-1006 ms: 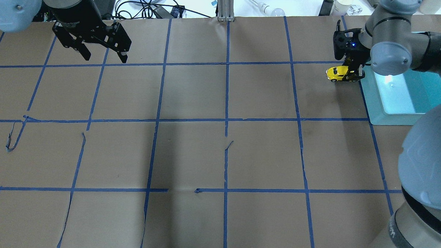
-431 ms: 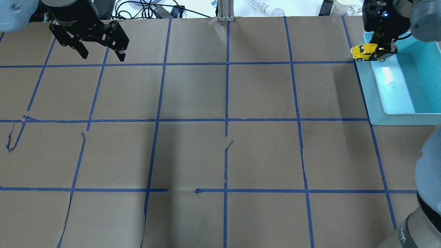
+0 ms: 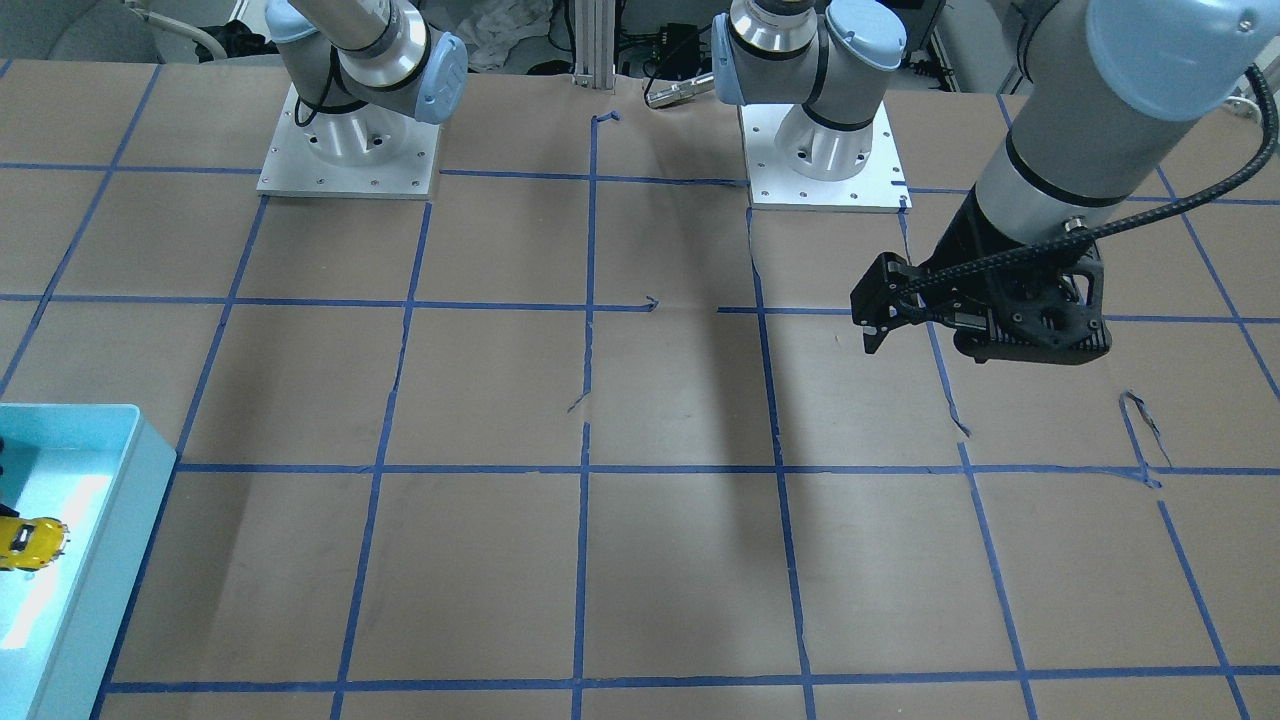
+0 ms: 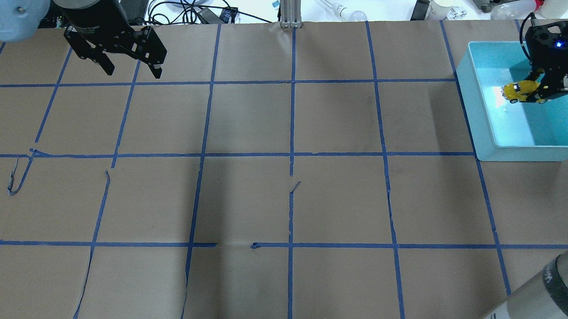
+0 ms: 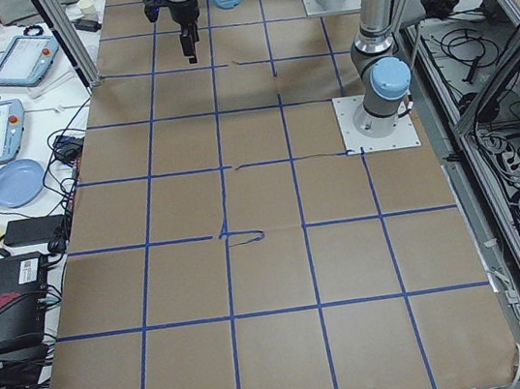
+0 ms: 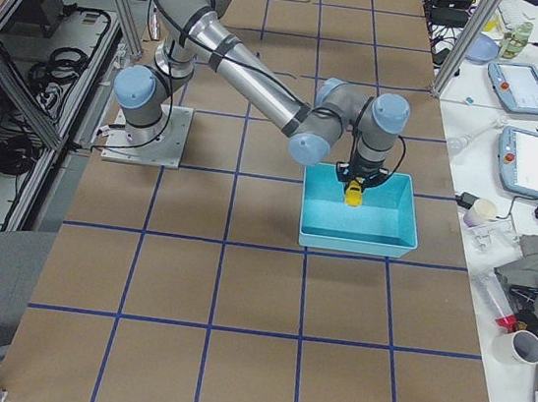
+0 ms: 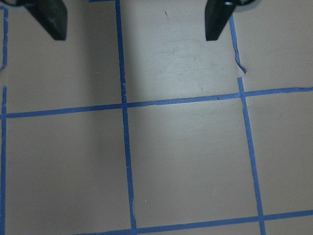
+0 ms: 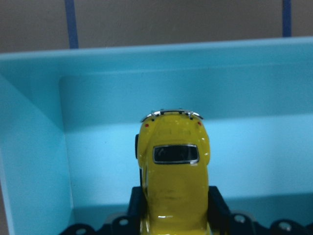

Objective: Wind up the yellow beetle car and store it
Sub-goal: 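Lower the car into the bin and open the right gripper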

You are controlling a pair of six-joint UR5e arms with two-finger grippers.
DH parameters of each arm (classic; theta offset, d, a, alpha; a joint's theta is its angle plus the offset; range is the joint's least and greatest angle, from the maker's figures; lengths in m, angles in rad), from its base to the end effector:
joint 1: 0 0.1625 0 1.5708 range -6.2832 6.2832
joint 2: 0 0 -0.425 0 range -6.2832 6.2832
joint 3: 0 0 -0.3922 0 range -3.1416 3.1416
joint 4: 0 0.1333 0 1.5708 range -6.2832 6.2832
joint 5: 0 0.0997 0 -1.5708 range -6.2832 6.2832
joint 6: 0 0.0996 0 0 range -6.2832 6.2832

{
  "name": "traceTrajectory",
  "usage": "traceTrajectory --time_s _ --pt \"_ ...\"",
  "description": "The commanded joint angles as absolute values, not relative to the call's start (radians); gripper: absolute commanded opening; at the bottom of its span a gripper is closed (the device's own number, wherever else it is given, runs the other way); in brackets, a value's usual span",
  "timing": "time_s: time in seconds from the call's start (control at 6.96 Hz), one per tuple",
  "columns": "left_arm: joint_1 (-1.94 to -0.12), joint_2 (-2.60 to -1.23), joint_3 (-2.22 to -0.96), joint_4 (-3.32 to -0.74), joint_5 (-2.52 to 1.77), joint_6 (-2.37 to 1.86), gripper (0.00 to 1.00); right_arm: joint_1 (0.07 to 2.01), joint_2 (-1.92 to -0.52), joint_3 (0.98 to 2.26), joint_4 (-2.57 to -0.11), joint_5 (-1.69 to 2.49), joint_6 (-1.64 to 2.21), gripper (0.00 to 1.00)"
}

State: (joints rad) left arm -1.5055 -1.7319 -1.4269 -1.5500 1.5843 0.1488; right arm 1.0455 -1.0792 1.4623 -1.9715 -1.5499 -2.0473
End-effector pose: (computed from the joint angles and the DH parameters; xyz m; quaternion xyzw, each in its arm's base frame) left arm -0.0951 -0.5678 0.4760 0.0417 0.9991 -0.0011 0.0069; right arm -0.2168 -0.6439 0.2928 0.6896 -0.7240 0.0125 0.0055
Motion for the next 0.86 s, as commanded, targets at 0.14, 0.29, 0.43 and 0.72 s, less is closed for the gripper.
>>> traceTrajectory --time_s 0.14,0.29,0.43,0.72 --pt "-1.506 -1.732 -1.427 -1.548 1.583 0.149 1.0 0.999 -1.014 1.574 -2.18 -1.54 -2.195 0.15" --pt "-1.506 -1.73 -1.427 -1.548 1.582 0.149 1.0 0.999 -1.003 1.575 -2.186 -1.539 -2.197 0.18" --pt "-1.505 -1.73 -1.427 -1.548 1.583 0.149 1.0 0.999 -0.994 1.575 -2.189 -1.517 -2.195 0.3" --pt "-1.505 -1.73 -1.427 -1.548 1.583 0.15 1.0 1.0 -1.008 1.572 -2.192 -1.463 -2.119 1.0"
